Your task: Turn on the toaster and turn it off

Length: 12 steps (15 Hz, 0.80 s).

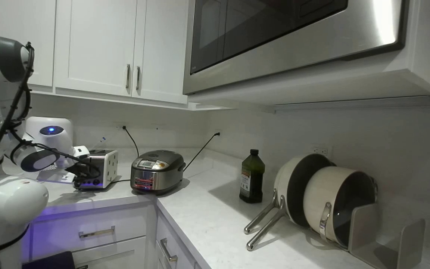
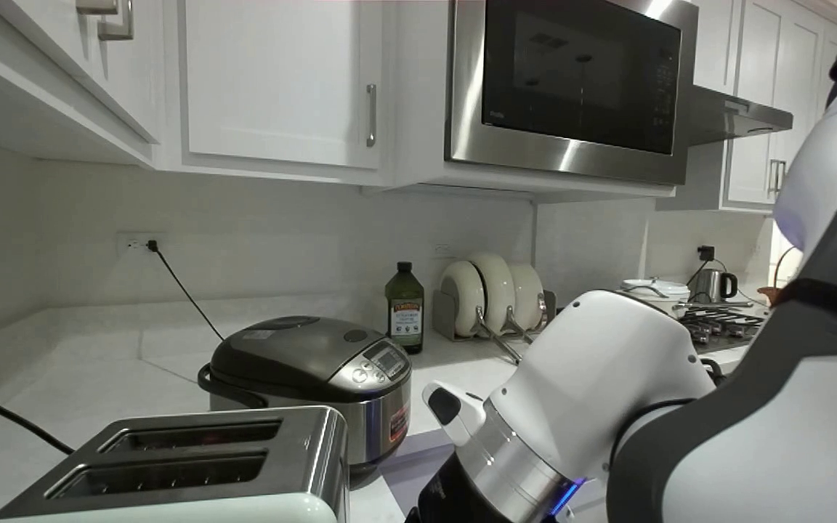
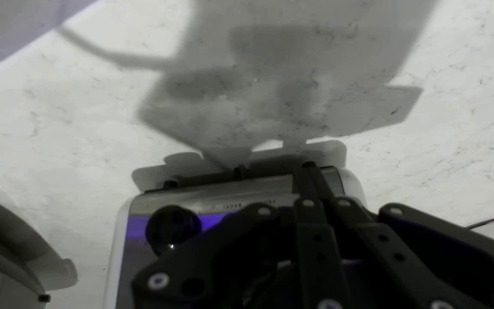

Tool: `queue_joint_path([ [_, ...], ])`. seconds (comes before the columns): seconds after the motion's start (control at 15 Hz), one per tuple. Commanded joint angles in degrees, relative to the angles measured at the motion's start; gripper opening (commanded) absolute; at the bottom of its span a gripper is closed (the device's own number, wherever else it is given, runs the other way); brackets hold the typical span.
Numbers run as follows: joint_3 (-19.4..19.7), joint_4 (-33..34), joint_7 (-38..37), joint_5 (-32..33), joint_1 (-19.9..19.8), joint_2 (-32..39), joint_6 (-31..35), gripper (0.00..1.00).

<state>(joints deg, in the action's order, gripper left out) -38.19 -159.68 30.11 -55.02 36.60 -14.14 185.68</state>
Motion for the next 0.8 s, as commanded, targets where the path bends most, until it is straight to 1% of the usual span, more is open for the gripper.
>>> queue_joint_path([
  [0.0,1.63,1.77,1.75,0.69,0.1,-0.12,2.35,0.0],
  [0.47,2.03,0.75,2.1,1.44,-0.09,0.01,1.12,0.0],
  [0.73,1.31,1.24,1.79,2.26,-0.24,2.49,1.5,0.0],
])
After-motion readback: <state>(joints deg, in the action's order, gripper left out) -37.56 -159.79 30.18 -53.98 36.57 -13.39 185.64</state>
